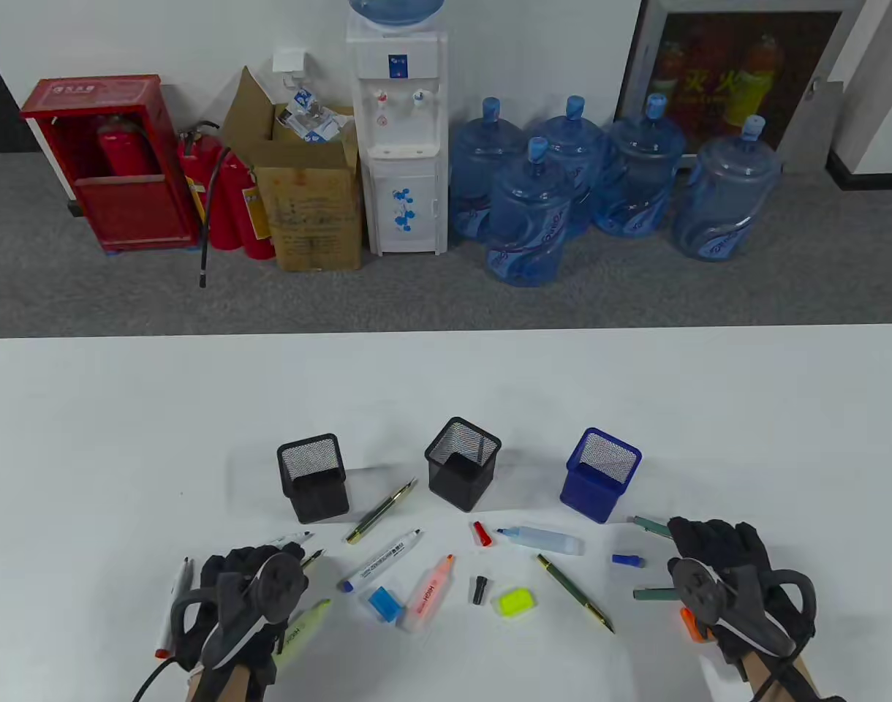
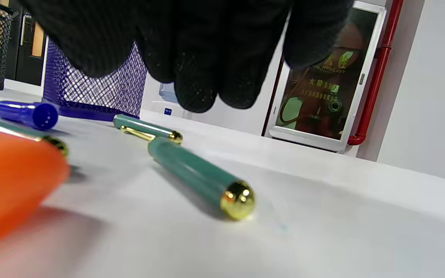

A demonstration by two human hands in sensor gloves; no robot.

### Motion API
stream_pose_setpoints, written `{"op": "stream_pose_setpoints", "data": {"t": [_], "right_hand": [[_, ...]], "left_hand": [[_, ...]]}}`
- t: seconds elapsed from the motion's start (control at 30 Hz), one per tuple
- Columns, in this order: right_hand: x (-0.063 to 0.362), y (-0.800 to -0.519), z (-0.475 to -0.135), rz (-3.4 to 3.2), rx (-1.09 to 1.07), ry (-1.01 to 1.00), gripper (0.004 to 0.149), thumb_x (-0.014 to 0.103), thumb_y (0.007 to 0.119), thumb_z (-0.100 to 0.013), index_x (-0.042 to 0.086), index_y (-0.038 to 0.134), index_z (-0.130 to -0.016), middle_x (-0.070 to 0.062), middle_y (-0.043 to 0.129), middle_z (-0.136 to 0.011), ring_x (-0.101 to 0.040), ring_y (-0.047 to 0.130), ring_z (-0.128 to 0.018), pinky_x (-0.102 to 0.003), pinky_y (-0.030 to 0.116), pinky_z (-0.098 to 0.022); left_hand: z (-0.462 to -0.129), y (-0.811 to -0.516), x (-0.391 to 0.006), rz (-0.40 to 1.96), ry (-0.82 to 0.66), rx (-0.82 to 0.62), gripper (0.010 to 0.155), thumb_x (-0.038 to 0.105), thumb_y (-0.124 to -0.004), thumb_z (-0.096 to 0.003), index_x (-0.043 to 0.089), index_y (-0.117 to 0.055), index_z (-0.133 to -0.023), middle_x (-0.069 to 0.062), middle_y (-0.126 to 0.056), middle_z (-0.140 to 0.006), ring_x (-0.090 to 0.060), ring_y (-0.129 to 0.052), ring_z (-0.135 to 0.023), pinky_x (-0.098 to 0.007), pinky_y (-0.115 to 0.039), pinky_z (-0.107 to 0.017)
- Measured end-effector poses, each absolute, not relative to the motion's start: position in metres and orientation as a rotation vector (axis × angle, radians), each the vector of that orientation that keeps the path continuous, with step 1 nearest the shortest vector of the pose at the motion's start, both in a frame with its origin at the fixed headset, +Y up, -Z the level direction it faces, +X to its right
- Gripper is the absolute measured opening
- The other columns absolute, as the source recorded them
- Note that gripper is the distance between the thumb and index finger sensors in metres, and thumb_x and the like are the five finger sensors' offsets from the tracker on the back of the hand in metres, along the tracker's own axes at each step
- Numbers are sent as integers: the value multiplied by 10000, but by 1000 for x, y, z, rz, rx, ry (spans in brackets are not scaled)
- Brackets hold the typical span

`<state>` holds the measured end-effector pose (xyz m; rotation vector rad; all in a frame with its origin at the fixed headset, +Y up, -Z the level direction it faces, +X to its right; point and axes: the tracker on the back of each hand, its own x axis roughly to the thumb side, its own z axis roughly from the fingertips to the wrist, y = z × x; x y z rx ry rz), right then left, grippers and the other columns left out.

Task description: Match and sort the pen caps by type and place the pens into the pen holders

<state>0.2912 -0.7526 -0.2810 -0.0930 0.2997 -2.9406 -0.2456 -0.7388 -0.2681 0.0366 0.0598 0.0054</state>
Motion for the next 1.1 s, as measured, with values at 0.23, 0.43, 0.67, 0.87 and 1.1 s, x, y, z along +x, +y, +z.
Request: {"op": "stream_pose_setpoints", "data": {"t": [0.23, 0.43, 0.67, 0.87, 1.1], "right_hand": [[292, -751, -280, -2948, -86, 308, 616, 508, 721, -385, 296, 714, -964, 66, 889, -938, -203, 897, -913, -543, 683, -740], [293, -751, -280, -2951, -77, 301, 611, 508, 722, -386, 296, 724, -959, 68, 896, -931, -201, 905, -906, -546, 687, -736], [294, -750, -279, -2948, -66, 291, 606, 509, 722, -384, 301, 730, -953, 72, 904, -923, -197, 913, -899, -551, 690, -735], [294, -750, -279, -2947, -68, 296, 602, 512, 722, -383, 303, 737, -948, 75, 910, -917, -193, 919, -894, -554, 695, -733], [294, -749, -279, -2942, -66, 290, 594, 508, 724, -384, 302, 747, -941, 76, 921, -905, -194, 930, -882, -556, 697, -730]], "left_hand": [[-267, -736, -245, 6, 56, 51, 564, 488, -738, -380, 366, -826, -923, 23, -950, -938, -303, -914, -883, -655, -620, -730], [-265, -733, -246, 17, 57, 63, 563, 488, -738, -380, 365, -830, -922, 21, -952, -936, -306, -914, -882, -655, -621, -729], [-265, -731, -248, 25, 70, 57, 560, 485, -744, -379, 366, -832, -919, 20, -954, -933, -305, -917, -880, -653, -625, -726], [-265, -724, -259, -17, 136, 62, 513, 413, -864, -356, 402, -874, -870, 71, -1007, -889, -289, -913, -901, -655, -594, -743], [-274, -734, -262, -98, 168, -74, 578, 423, -936, -304, 409, -867, -878, 84, -1024, -879, -283, -912, -907, -656, -586, -748]]}}
